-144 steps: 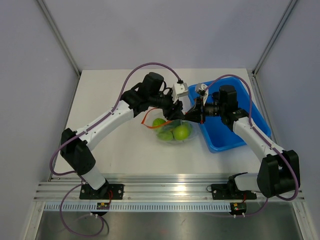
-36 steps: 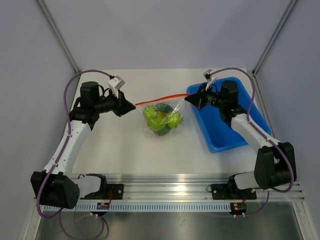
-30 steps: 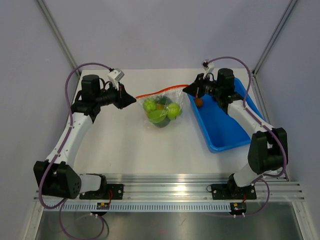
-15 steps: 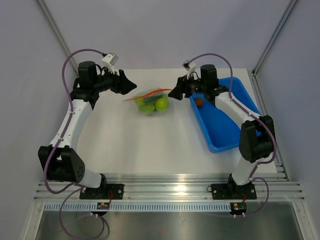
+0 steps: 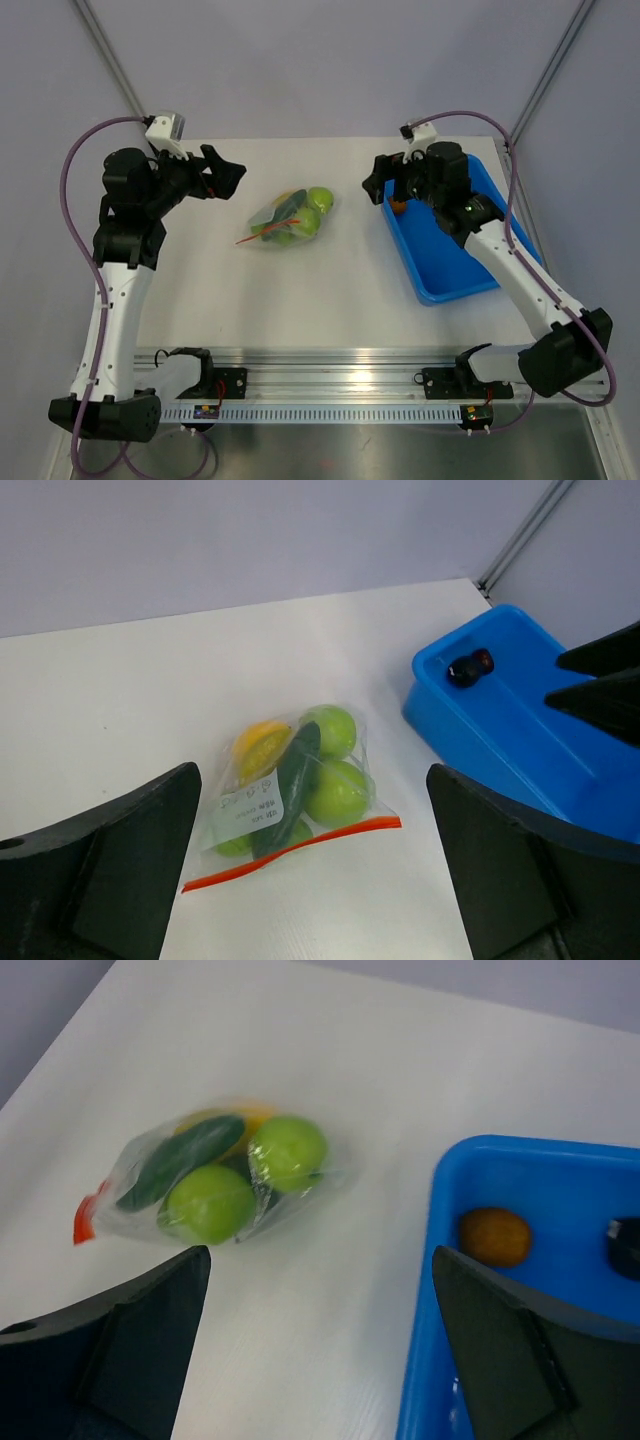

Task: Place the food in the zip-top bag and seal the zipper
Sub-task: Place the zipper food storage bag at the center of the board, then reset both arms

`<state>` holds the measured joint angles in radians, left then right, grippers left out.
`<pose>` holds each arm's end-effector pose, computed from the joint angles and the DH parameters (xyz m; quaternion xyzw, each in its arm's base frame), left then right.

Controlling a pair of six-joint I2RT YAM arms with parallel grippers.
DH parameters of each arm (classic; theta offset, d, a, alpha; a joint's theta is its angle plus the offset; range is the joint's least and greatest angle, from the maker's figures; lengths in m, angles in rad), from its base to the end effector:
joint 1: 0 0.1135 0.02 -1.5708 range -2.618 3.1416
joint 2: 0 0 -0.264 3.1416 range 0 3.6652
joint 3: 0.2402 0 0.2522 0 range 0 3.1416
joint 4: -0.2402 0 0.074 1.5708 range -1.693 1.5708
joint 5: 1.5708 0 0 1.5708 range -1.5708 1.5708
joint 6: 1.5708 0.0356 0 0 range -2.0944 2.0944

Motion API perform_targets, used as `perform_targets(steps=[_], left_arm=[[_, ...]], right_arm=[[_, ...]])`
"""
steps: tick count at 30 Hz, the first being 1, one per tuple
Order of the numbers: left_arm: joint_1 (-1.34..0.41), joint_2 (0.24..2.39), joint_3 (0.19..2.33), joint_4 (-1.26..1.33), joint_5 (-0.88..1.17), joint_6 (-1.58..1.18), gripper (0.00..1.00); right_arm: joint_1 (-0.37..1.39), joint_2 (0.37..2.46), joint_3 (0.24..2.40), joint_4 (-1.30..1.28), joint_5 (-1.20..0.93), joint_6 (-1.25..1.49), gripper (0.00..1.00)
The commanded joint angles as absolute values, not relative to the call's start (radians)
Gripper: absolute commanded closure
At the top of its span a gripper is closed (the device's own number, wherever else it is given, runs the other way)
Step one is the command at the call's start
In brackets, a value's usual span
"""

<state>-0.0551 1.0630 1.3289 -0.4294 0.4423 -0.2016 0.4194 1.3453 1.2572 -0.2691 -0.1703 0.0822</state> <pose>0.2158 -0.0272 0.4492 0.0871 0.7523 -0.2467 0.6046 0.2829 0.1327 0.3709 -0.1851 0.7988 0.2087 0.5331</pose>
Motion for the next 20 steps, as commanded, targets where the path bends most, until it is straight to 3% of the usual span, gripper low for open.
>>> perform_targets(steps=[1,10,20], left_arm=[[-0.057,1.022,1.31,-0.492,0.365,-0.248,0.01],[-0.071,0.894,1.132,-0.534,0.367,-0.294,0.01],[-0.072,0.857,1.1,-0.624,0.282,-0.27,0.01]], right_arm=[[0.42,1.299,1.321,-0.409,0.205,0.189,0.0],[0.42,1.198,1.243,-0.673,0.581,0.27,0.01],[0.42,1.074,1.129,-0.706,0.646,0.391,0.0]])
